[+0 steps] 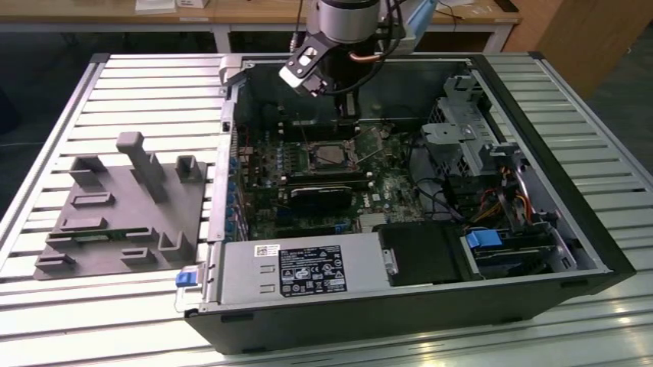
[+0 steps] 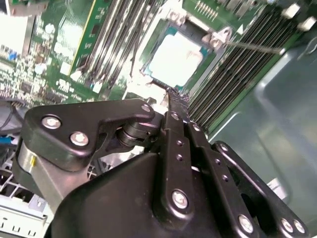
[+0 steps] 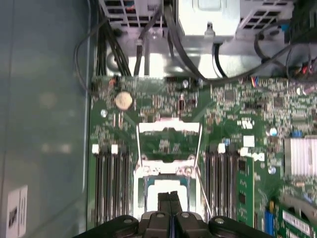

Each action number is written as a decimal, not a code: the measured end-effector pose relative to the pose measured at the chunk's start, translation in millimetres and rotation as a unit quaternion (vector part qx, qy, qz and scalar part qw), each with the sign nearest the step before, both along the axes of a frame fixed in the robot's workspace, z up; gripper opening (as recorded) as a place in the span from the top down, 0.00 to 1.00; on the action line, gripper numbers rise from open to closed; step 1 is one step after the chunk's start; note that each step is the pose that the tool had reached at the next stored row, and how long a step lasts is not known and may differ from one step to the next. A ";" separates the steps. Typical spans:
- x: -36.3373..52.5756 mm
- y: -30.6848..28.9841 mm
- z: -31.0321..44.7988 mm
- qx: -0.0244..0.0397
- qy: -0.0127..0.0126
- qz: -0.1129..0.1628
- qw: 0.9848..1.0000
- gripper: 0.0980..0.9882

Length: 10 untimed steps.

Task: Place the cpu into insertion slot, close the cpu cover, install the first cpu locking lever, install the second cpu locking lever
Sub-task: 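Close the cpu cover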

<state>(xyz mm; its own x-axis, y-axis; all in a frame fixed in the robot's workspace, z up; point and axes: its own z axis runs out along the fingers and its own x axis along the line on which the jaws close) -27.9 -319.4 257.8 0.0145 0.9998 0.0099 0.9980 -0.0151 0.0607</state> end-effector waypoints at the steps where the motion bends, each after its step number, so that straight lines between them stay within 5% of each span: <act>1: 3.6 0.0 0.0 0.000 0.001 0.000 1.000 1.00; 10: 36.8 0.0 0.1 0.000 0.005 0.000 1.000 1.00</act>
<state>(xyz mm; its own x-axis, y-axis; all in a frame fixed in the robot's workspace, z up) 8.8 -319.4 257.9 0.0145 0.9998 0.0096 0.9986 -0.0150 0.0502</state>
